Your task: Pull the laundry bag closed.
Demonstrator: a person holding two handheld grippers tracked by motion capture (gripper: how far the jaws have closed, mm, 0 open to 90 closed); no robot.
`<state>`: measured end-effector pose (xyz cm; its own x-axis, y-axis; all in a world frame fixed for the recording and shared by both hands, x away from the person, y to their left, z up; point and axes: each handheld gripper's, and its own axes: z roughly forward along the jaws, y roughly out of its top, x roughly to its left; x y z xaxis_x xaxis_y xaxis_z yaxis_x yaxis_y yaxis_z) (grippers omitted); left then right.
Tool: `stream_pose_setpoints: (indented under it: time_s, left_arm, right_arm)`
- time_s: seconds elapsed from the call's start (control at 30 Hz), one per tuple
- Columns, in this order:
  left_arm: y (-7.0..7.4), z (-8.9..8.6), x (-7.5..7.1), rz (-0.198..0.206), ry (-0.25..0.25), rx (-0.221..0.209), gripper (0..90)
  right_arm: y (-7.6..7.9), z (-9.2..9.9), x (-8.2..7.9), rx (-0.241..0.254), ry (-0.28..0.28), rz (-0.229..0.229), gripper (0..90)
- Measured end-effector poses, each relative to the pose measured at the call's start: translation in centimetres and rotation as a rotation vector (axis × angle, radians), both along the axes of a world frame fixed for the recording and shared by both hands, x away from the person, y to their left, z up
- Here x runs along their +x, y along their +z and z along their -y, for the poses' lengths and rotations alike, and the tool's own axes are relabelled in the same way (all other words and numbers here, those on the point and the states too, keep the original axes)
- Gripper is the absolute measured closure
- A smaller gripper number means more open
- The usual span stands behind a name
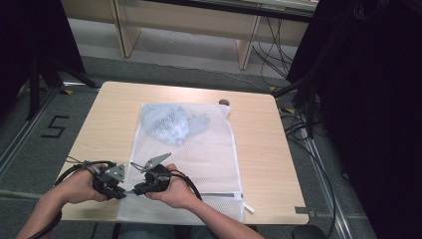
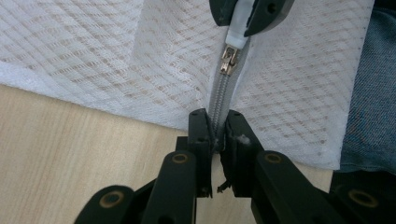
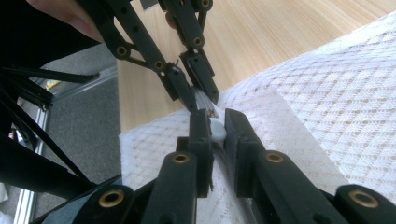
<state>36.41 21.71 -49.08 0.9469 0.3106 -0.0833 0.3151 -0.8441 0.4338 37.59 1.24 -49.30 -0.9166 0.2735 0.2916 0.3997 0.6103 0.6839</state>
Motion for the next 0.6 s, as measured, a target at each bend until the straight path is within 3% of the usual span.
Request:
stream_pose_setpoints:
  time_s: [0.1,0.13,0.3,0.37,0.53,0.57,0.6]
  left_arm:
    - [-0.02,-0.01,-0.07,-0.003,0.005,-0.003,82.1]
    - [-0.01,-0.01,-0.04,-0.002,0.002,-0.001,82.1]
    - [-0.01,0.0,-0.11,-0.006,0.01,-0.002,82.1]
    - [-0.01,-0.03,-0.01,0.0,0.0,-0.002,82.1]
    - [-0.03,-0.05,-0.08,-0.007,0.01,-0.006,82.1]
    - [-0.03,-0.05,-0.09,-0.006,0.01,-0.007,82.1]
    - [-0.05,-0.04,-0.17,-0.013,0.019,-0.009,82.1]
  right_arm:
    - [-0.06,0.0,-0.01,0.001,0.003,0.003,82.5]
    - [-0.08,0.02,0.12,0.003,0.017,0.029,82.5]
    - [-0.11,0.05,-0.08,-0.001,-0.003,0.001,82.5]
    - [-0.14,0.17,0.08,0.002,0.01,0.022,82.5]
    - [-0.14,0.4,-0.08,-0.002,-0.006,-0.01,82.5]
    - [-0.23,0.47,0.18,0.004,0.017,0.022,82.5]
    - [-0.14,0.59,-0.02,-0.007,-0.001,-0.003,82.5]
